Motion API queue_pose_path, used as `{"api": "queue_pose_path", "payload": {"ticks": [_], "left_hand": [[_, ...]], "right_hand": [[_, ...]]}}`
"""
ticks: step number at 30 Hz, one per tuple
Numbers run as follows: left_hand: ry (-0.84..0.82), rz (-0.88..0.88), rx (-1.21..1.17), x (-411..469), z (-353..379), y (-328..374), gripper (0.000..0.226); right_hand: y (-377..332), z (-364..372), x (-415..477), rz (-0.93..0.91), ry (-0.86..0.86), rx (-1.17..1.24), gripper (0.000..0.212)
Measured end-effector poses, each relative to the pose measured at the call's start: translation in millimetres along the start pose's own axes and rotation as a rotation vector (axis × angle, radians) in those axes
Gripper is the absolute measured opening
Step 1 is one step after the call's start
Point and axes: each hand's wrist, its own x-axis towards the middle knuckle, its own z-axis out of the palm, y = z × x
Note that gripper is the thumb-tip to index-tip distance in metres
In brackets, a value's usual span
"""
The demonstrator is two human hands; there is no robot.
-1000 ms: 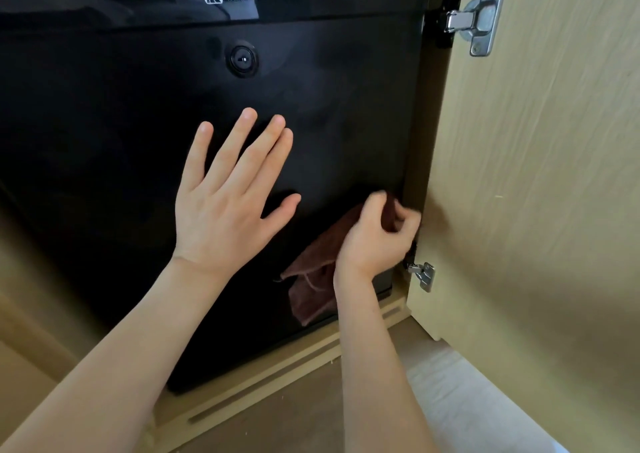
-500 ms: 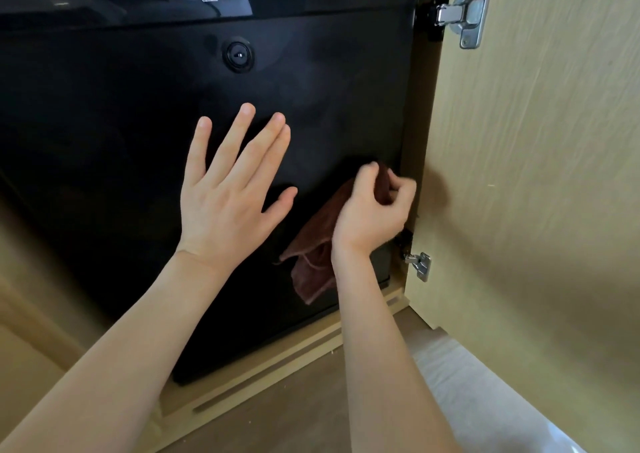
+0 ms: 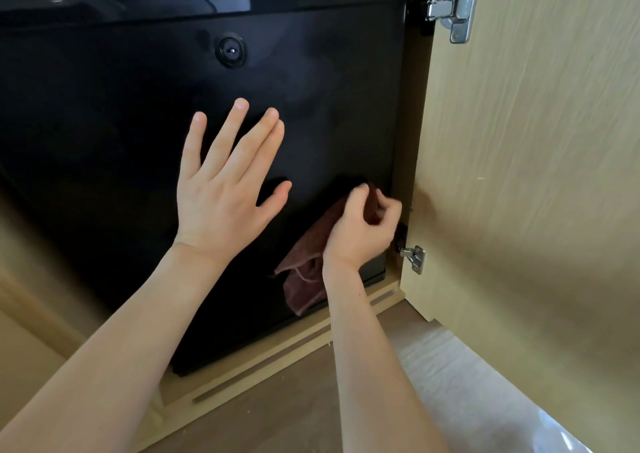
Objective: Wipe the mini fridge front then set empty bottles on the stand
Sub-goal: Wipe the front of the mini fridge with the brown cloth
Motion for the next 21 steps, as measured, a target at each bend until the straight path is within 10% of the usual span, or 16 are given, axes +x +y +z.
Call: {"api": "queue_pose_path", "payload": {"ticks": [5, 14, 21], "left_hand": [[-0.031, 0.002, 0.000, 1.2, -3.7, 0.2, 0.057], [-0.013, 0.005, 0.000, 0.6, -3.6, -1.4, 0.056], [-0.098, 0.092, -0.024, -3.9, -15.7, -7.4, 0.053]], "right_hand": [[58.8, -48.4, -1.4, 0.512, 0.215, -0.056, 0.030], [42.1, -16.8, -32.6, 0.073, -0.008, -0.048, 0.012], [100.6, -55.6, -10.0, 0.290, 0.196, -0.188, 0.026]]}}
